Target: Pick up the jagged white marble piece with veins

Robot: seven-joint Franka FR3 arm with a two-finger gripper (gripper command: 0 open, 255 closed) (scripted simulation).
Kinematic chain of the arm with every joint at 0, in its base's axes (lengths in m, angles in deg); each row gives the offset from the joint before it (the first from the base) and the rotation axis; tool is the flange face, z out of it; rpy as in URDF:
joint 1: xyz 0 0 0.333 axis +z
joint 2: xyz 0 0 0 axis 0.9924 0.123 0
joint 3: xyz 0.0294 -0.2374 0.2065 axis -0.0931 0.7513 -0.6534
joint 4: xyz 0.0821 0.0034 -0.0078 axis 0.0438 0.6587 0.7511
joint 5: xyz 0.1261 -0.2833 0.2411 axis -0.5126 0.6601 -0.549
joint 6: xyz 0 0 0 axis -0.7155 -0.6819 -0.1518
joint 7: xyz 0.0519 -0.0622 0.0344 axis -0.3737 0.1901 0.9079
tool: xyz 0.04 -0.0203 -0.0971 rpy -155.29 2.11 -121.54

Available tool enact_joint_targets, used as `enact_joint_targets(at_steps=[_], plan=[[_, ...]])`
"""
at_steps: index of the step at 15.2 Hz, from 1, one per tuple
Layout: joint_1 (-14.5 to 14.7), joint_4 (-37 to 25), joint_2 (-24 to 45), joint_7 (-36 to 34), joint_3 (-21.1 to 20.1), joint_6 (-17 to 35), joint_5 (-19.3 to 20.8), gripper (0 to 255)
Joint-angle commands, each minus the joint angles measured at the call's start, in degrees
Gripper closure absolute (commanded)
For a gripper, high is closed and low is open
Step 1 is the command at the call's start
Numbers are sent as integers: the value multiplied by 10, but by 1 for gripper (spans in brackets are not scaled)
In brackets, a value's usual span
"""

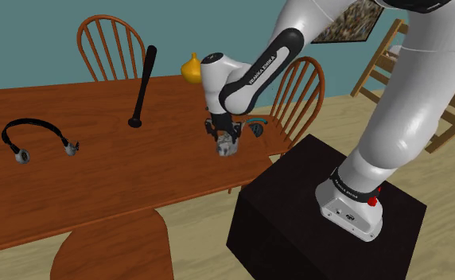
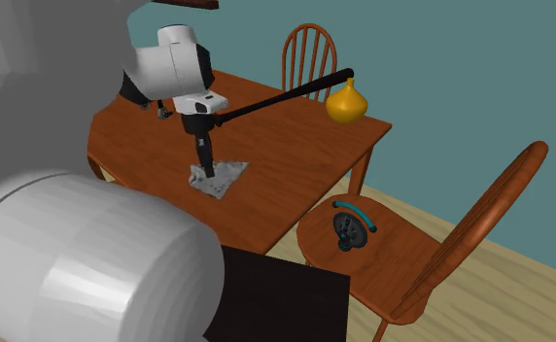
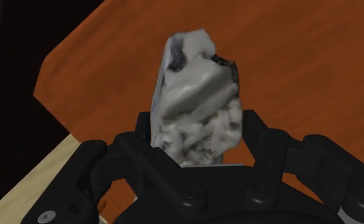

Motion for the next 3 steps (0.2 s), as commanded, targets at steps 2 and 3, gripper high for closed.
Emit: enact_joint_targets(at_steps=[2,3], plan=[[-4,1,-18,11,-7,-14,-14,255],[-4,1,-18,11,-7,-14,-14,255]])
